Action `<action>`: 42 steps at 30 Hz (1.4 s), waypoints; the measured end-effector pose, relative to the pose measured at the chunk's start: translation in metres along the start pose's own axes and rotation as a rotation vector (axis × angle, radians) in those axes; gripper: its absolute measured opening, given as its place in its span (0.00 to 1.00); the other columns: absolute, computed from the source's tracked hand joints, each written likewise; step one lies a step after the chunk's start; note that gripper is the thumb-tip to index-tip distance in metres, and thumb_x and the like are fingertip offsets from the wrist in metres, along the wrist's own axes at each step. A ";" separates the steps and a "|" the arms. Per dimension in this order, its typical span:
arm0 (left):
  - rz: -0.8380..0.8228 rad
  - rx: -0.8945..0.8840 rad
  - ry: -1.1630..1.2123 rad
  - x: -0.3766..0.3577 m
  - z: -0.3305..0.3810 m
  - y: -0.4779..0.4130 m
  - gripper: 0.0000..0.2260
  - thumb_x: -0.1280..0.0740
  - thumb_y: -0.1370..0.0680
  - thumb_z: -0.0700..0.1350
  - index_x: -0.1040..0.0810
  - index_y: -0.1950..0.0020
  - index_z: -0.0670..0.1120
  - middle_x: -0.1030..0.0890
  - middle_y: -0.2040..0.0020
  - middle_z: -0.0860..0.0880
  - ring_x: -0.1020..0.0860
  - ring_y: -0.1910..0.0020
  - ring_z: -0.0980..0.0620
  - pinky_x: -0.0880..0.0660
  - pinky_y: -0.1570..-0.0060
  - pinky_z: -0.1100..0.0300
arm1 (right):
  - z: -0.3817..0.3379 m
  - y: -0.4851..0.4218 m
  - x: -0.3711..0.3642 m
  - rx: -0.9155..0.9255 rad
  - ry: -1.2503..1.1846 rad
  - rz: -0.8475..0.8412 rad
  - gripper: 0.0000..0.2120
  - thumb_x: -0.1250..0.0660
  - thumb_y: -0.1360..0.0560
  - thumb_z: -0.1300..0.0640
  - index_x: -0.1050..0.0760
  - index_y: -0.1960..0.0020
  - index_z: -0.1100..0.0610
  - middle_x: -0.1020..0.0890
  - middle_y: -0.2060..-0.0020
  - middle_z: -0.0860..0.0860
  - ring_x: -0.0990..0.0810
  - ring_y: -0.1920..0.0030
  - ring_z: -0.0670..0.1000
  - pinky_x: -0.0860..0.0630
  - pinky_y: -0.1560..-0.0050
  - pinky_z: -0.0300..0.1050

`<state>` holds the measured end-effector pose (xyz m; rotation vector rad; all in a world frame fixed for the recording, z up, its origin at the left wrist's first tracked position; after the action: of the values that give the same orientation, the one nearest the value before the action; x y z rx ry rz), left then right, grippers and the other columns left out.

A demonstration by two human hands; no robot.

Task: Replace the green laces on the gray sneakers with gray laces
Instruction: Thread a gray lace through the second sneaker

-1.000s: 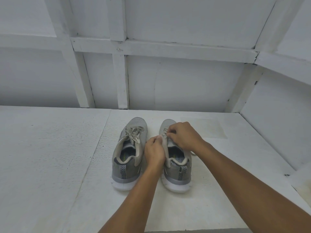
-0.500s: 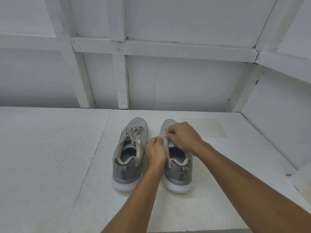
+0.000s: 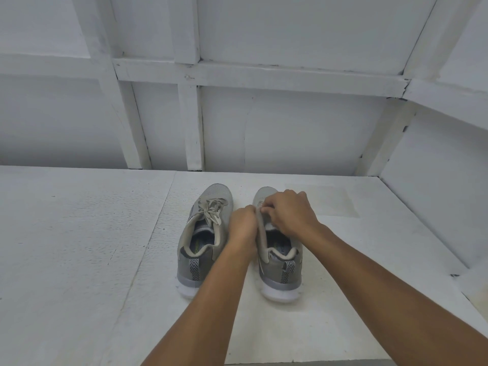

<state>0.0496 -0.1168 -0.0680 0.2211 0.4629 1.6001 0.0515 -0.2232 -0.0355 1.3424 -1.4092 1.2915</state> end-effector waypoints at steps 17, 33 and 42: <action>0.319 -0.646 0.481 0.047 0.134 -0.004 0.08 0.48 0.16 0.40 0.32 0.53 0.46 0.29 0.66 0.50 0.30 0.74 0.55 0.30 0.73 0.63 | 0.044 0.051 -0.010 -0.296 -0.556 0.198 0.27 0.26 0.30 0.47 0.30 0.34 0.49 0.26 0.43 0.46 0.28 0.40 0.51 0.29 0.39 0.54; -0.189 -0.359 -1.427 0.047 0.139 -0.018 0.08 0.36 0.22 0.40 0.18 0.48 0.41 0.18 0.53 0.46 0.22 0.62 0.49 0.23 0.62 0.58 | 0.038 0.057 -0.027 -0.473 -0.727 0.229 0.27 0.26 0.29 0.49 0.35 0.37 0.55 0.28 0.42 0.51 0.26 0.45 0.52 0.29 0.51 0.44; -0.245 -0.291 -1.299 0.059 0.159 -0.006 0.12 0.39 0.20 0.41 0.22 0.45 0.34 0.17 0.60 0.49 0.34 0.67 0.50 0.37 0.70 0.61 | 0.034 0.055 -0.025 -0.444 -0.726 0.211 0.13 0.30 0.26 0.48 0.29 0.47 0.51 0.25 0.48 0.49 0.25 0.48 0.50 0.31 0.53 0.41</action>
<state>0.1153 -0.0334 0.0642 0.8554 -0.7154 0.9792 0.0038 -0.2558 -0.0739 1.4271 -2.2206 0.5405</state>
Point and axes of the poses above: each hand's wrist, its own y-axis away from the middle knuckle, its own x-axis out of the back of the hand, z = x × y, the point moved 1 cm from there along -y, towards the middle knuckle
